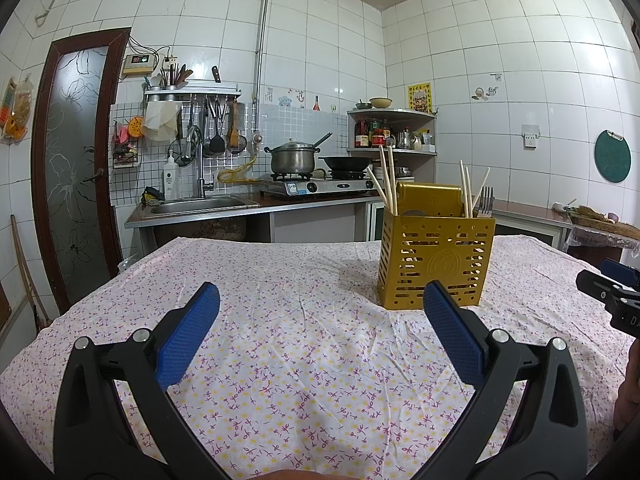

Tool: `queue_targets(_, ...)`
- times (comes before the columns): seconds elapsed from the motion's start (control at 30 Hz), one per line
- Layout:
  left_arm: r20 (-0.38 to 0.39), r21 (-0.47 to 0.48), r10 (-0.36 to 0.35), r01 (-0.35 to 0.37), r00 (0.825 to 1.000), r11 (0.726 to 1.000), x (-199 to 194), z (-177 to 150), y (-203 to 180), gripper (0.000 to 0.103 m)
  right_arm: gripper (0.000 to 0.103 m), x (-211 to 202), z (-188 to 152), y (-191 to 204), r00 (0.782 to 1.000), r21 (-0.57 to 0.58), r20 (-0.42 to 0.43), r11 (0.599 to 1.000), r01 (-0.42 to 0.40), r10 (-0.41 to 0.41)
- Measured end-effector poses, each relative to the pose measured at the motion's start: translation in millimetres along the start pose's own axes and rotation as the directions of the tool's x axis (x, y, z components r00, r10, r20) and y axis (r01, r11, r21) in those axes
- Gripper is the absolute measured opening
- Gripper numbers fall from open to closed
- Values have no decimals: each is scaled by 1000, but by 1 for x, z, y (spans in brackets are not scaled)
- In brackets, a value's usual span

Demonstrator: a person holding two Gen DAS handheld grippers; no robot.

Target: Organize utensils

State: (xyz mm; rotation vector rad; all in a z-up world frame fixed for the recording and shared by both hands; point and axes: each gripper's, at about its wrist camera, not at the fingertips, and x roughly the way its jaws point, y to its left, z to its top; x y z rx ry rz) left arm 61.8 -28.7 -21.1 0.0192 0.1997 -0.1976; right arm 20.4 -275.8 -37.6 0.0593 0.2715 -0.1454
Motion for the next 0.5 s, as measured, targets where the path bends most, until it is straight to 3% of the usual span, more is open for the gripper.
queue_targets(0.5,-11,-10,6,-7,1000,1000,2,1,-2,98,78,0,0,0,1000,1,0,1000,0,0)
